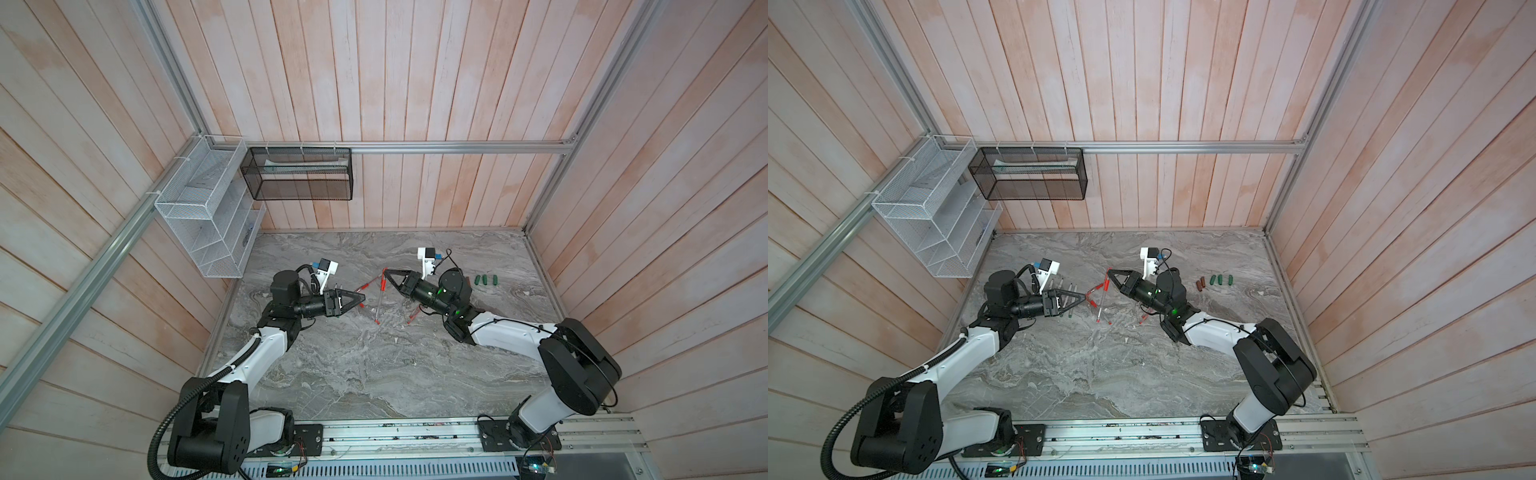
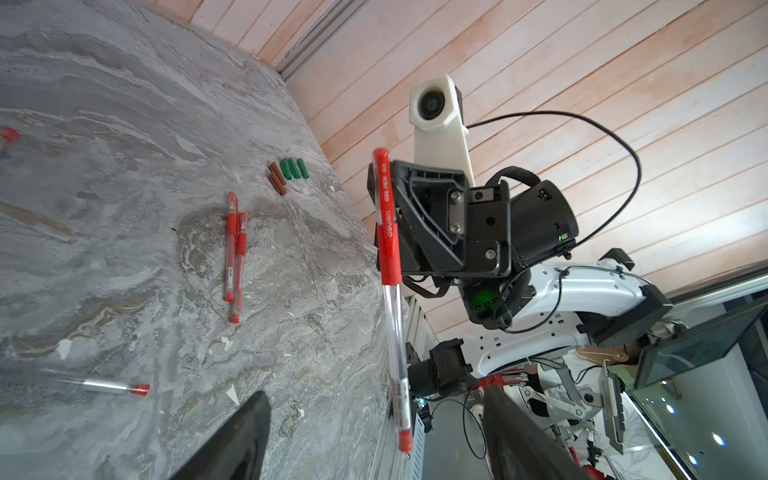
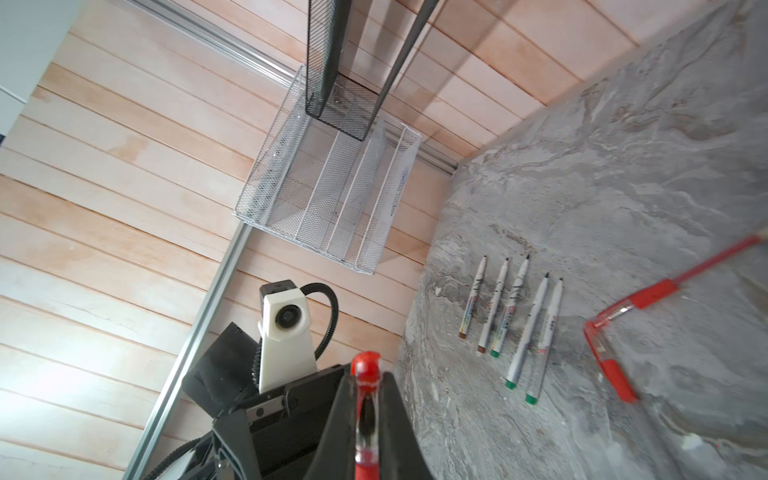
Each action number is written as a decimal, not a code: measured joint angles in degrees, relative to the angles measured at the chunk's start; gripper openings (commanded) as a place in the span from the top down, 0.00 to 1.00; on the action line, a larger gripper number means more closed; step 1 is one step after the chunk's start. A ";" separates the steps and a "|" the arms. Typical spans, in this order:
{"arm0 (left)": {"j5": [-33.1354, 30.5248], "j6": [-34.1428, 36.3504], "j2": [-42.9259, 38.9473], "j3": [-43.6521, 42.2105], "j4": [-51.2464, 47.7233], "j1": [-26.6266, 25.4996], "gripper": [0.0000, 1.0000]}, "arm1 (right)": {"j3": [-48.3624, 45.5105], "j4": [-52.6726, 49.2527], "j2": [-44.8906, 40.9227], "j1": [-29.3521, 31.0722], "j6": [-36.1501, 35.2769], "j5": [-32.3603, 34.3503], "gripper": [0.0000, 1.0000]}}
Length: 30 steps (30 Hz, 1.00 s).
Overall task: Open the pen caps
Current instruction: 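Carry the pen toward the left gripper while the left gripper moves to meet it, then close the left gripper on the pen's clear body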
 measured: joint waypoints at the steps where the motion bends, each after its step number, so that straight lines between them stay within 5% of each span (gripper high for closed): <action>1: 0.13 0.04 0.09 0.15 0.00 -0.42 0.25 | 0.35 0.70 0.46 0.44 0.31 -0.02 0.96; 5: 0.39 0.24 0.68 0.61 -0.22 -1.64 0.37 | 2.05 2.69 2.75 1.95 1.09 -0.13 0.96; 13: 1.01 0.63 1.53 1.53 -0.83 -2.51 0.46 | 3.80 4.11 5.18 2.40 2.08 -0.37 0.96; 25: 1.44 1.46 2.21 2.38 -1.49 -2.91 0.91 | 4.76 5.31 5.81 3.21 2.23 -0.90 0.96; 30: 1.29 1.31 2.32 2.56 -2.23 -3.02 1.00 | 4.81 5.95 6.08 3.21 2.01 -0.98 0.92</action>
